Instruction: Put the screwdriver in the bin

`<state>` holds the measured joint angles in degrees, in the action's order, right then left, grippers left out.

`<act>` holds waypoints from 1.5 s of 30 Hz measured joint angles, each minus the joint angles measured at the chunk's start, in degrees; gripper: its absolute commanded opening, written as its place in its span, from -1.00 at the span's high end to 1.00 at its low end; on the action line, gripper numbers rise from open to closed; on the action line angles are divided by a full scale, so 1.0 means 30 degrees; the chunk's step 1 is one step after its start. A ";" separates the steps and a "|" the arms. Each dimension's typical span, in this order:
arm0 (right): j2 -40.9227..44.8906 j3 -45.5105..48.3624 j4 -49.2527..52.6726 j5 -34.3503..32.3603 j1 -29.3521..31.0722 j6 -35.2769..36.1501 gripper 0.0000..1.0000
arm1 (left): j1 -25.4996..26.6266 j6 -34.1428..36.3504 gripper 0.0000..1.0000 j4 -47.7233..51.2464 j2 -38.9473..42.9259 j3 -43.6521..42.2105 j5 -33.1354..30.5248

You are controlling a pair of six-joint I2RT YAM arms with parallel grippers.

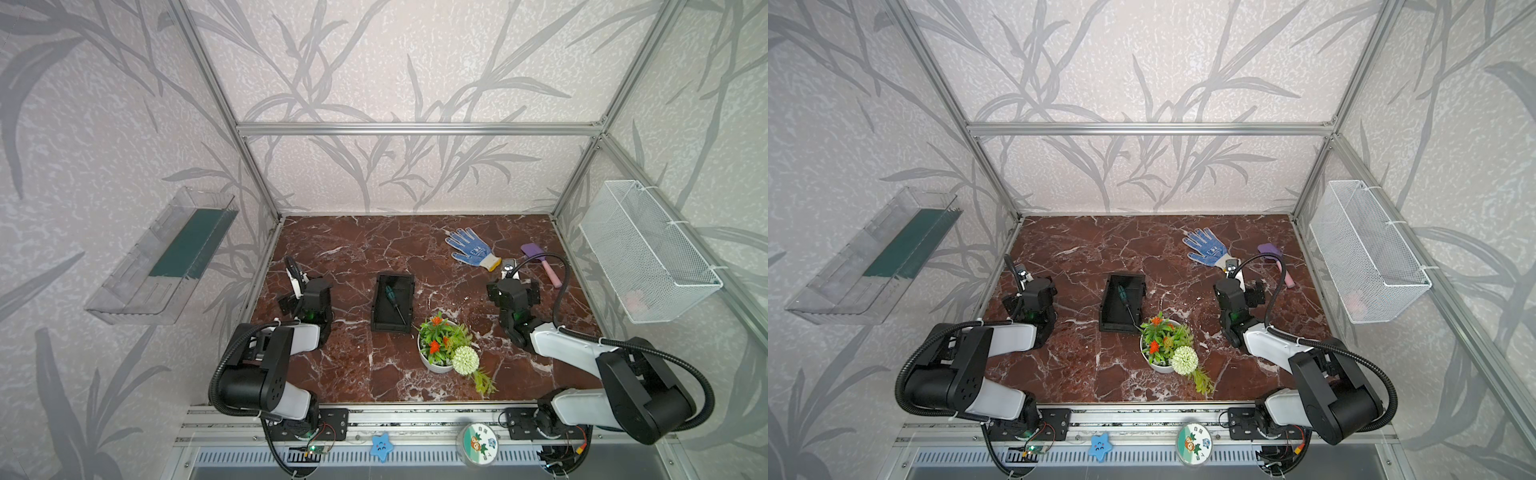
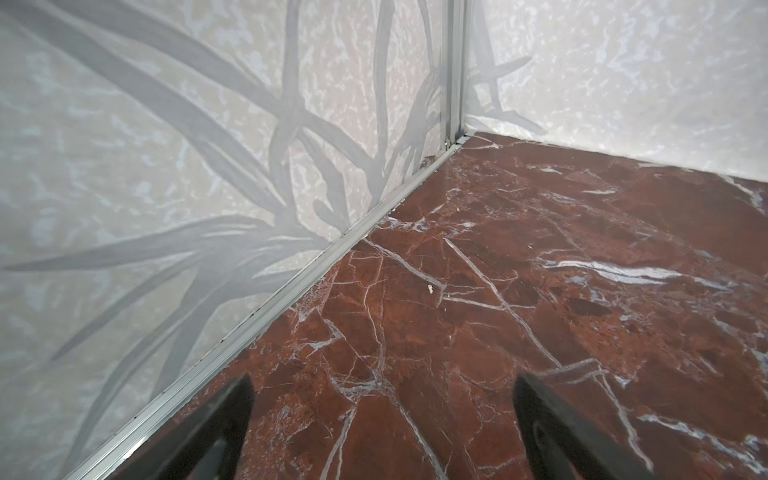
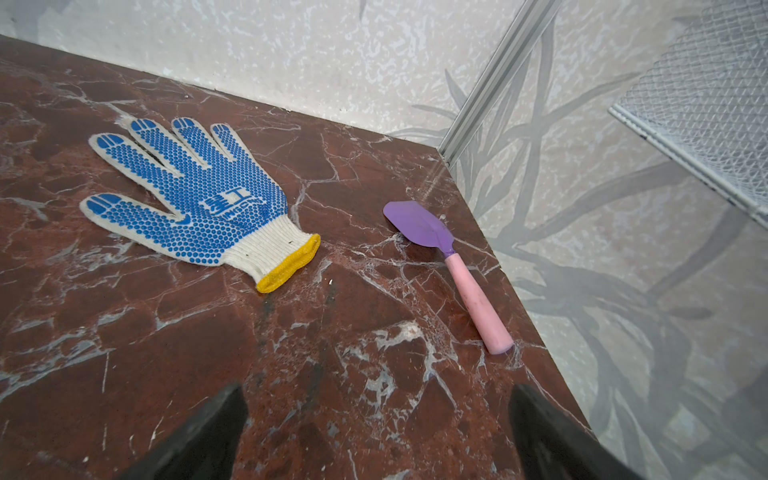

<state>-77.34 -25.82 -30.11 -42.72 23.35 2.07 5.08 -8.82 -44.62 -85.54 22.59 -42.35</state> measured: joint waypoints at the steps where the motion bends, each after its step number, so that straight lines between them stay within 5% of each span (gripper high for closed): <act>1: 0.0007 0.0058 -0.0124 0.0036 0.0000 0.0095 -0.98 | 0.0007 0.0102 -0.98 -0.0058 -0.0036 0.0000 0.0124; 8: 0.0182 0.0335 -0.0947 0.0342 0.0000 0.0328 -0.98 | 0.0168 0.0816 -0.98 -0.0809 -0.0058 0.0066 0.0750; 17: 0.0874 0.1486 -0.1617 0.0612 0.0000 0.0495 -0.98 | 0.0466 0.2681 -0.98 -0.5027 -0.0474 -0.2208 0.4073; 45: -0.2142 0.1450 -0.6127 -0.0393 0.0000 0.2455 -0.98 | -0.0328 0.2601 -0.98 -0.8444 -0.2215 -0.2885 0.6054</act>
<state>-83.77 -21.47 -48.49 -43.90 23.35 9.43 4.10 -1.02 -69.95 -92.18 13.93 -24.18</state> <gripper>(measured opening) 0.990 0.992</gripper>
